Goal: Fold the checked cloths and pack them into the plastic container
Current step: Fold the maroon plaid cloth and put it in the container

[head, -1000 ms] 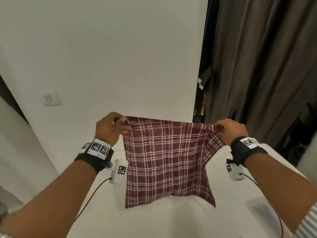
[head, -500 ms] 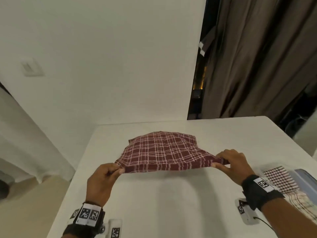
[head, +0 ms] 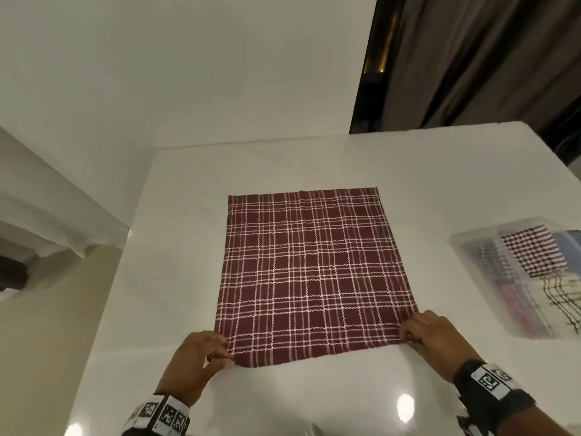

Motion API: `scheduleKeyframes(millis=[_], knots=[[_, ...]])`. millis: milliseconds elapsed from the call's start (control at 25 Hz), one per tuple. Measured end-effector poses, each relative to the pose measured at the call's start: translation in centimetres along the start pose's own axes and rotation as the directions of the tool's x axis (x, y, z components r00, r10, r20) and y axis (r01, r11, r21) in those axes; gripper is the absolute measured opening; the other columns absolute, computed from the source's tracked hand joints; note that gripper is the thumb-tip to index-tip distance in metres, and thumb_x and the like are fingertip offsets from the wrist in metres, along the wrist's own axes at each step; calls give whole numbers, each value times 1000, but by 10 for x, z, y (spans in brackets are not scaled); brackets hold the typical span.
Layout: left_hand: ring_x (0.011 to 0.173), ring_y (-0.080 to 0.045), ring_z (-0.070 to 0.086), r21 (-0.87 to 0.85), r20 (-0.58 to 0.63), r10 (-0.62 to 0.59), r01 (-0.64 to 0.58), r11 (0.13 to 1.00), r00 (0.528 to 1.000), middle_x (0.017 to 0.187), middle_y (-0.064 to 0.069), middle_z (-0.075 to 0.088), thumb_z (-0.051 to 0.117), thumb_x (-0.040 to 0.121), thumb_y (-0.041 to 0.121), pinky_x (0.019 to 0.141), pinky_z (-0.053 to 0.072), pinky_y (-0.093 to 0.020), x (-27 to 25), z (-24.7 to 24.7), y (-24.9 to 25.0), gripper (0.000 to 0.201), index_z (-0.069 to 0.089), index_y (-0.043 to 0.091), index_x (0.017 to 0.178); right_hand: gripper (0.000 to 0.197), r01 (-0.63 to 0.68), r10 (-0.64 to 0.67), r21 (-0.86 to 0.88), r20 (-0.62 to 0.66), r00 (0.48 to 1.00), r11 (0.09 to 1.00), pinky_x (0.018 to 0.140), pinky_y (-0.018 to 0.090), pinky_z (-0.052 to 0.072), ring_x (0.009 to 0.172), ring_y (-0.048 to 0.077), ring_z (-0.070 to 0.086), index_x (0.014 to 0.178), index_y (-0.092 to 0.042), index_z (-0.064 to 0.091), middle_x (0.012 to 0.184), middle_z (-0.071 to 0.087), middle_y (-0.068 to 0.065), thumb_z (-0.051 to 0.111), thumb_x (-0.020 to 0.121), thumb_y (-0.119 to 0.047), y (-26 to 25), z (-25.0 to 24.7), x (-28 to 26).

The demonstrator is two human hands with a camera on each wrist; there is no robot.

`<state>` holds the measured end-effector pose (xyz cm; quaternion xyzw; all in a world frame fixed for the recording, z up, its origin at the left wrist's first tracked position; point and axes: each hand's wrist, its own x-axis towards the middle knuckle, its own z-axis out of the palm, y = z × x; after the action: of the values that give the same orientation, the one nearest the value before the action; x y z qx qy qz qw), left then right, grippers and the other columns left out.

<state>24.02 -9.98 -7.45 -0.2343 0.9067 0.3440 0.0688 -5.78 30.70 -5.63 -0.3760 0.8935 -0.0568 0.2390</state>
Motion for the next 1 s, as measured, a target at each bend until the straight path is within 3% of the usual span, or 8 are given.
scheduleKeyframes(millis=[120,240,360,440,600,800,920,1000], knots=[[100,8,49,171,108,-18,-1,985,994,102,35,53,55,63,78,83,49,-34,-23,5,0,23,55,57,74,50,0,2,-9,233,972,1000,73,15,28,79,-3,46,79,-35,55,80,51,-24,58,64,-82,-4,-11,-17],[106,1,48,225,15,-55,50,973,998,114,29,48,42,67,90,86,42,-34,-10,-7,26,53,54,48,97,73,16,-20,50,82,996,999,97,26,41,106,-4,45,110,-44,57,114,53,-24,47,58,-95,-20,-13,1],[139,-18,34,337,42,34,-46,941,999,153,7,32,44,71,86,112,34,-47,49,-7,61,88,36,36,143,119,174,-170,-36,92,981,984,120,48,7,149,19,1,153,-35,7,162,1,-8,47,57,-92,-79,-11,67],[151,-23,5,420,166,79,-143,896,983,165,2,-1,53,69,82,121,16,-49,100,4,81,114,5,27,156,133,274,-264,-76,120,957,959,118,46,-9,145,22,-24,153,-25,-16,158,-26,-1,48,57,-92,-128,-8,121],[145,-25,-29,528,358,58,-253,811,932,156,-5,-36,46,64,92,123,-2,-47,149,24,85,137,-28,14,149,141,296,-279,-83,173,945,952,119,52,-11,142,21,-34,150,-16,-22,156,-34,2,50,58,-92,-163,9,173],[147,-23,-27,478,216,-80,-34,878,973,158,-3,-34,27,57,103,122,2,-49,126,5,46,138,-27,16,149,137,136,-116,-127,153,981,983,118,56,-11,142,22,-34,147,-25,-30,154,-37,-1,41,55,-98,-82,-3,143],[148,-24,-23,469,201,-80,-25,883,976,159,-3,-30,31,54,104,122,5,-50,123,1,36,142,-24,15,151,136,-103,116,-126,106,988,987,119,55,-7,141,20,-37,146,-25,-32,153,-40,-1,34,55,-101,-14,-21,115],[148,-24,-23,476,198,-76,-28,879,977,159,-3,-30,32,53,104,122,3,-49,124,3,37,144,-23,15,151,135,-128,142,-129,103,985,983,120,54,-6,141,19,-36,148,-22,-29,154,-38,-1,31,56,-102,1,-25,109]])
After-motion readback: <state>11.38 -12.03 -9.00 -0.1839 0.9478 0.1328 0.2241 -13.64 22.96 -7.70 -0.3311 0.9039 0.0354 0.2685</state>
